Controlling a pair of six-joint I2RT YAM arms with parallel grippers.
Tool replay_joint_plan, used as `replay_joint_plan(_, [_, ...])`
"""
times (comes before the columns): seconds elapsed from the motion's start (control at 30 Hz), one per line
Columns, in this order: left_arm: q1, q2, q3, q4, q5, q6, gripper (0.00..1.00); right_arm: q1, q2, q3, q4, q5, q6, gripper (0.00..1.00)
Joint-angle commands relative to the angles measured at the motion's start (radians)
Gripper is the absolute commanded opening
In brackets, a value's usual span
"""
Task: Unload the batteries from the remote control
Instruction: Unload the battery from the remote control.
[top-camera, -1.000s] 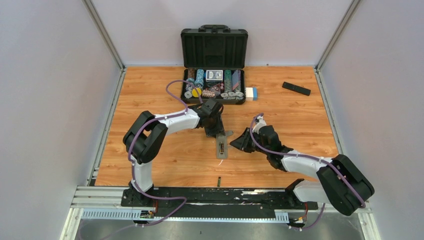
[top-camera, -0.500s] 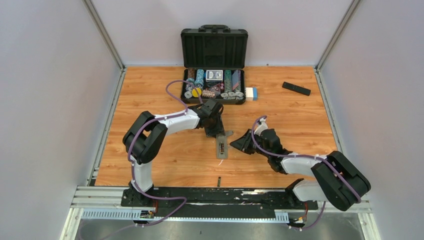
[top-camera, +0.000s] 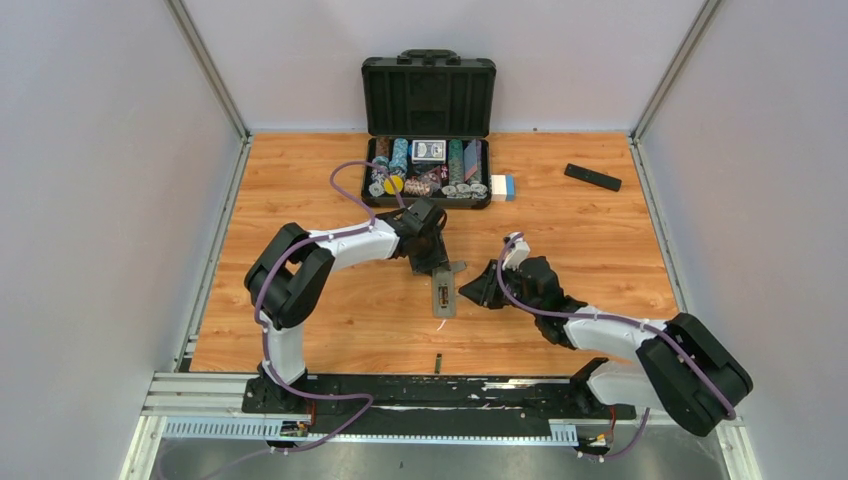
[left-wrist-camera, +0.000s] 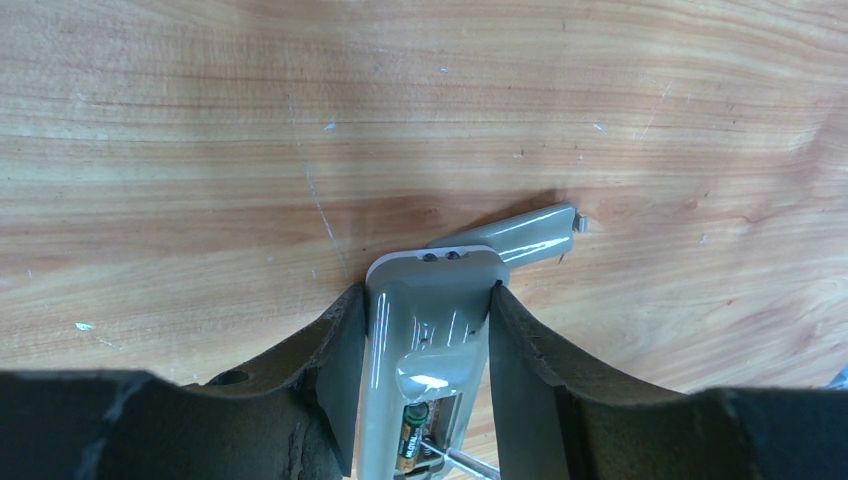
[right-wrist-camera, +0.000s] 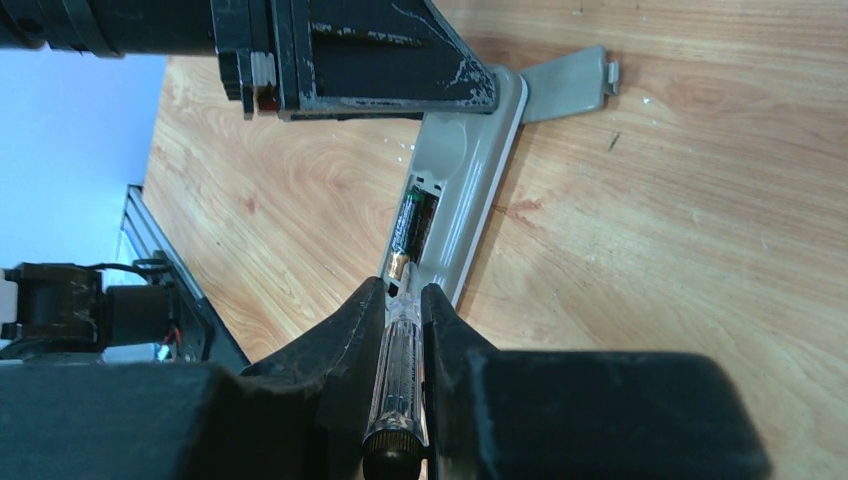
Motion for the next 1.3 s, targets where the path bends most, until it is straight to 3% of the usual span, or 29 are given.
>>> replay_joint_plan(0.0, [-0.018,0.121,-0.097,-0.063,-0.080,-0.025,0.07,0.008,0.077,-0.015,0.182,-0.033,0.067,0.00])
replay_joint_plan(0.1, [-0.020,0.125,-0.108,-0.045,-0.059,-0.031,0.07,0.007,0.135,-0.036,0.320,-0.069,0.110,0.00])
replay_joint_plan(0.27, [-0.020,0.125,-0.113,-0.041,-0.059,-0.030,0.07,0.007,0.145,-0.034,0.352,-0.128,0.043,0.00])
replay_joint_plan(0.47, [-0.021,0.127,-0.106,-0.044,-0.065,-0.028,0.07,0.007,0.122,-0.007,0.227,-0.105,-0.080,0.00])
replay_joint_plan(0.93, [-0.020,0.107,-0.122,-0.030,-0.060,0.016,0.13,0.006,0.030,0.014,0.043,0.009,-0.074,0.00])
replay_joint_plan(1.13, [-0.020,0.103,-0.138,-0.009,-0.045,0.007,0.14,0.006,0.000,0.000,0.081,0.100,-0.004,0.00])
replay_joint_plan(1.27, [-0.020,0.104,-0.133,-0.010,-0.042,0.009,0.14,0.007,0.051,0.002,0.147,0.060,0.026,0.00])
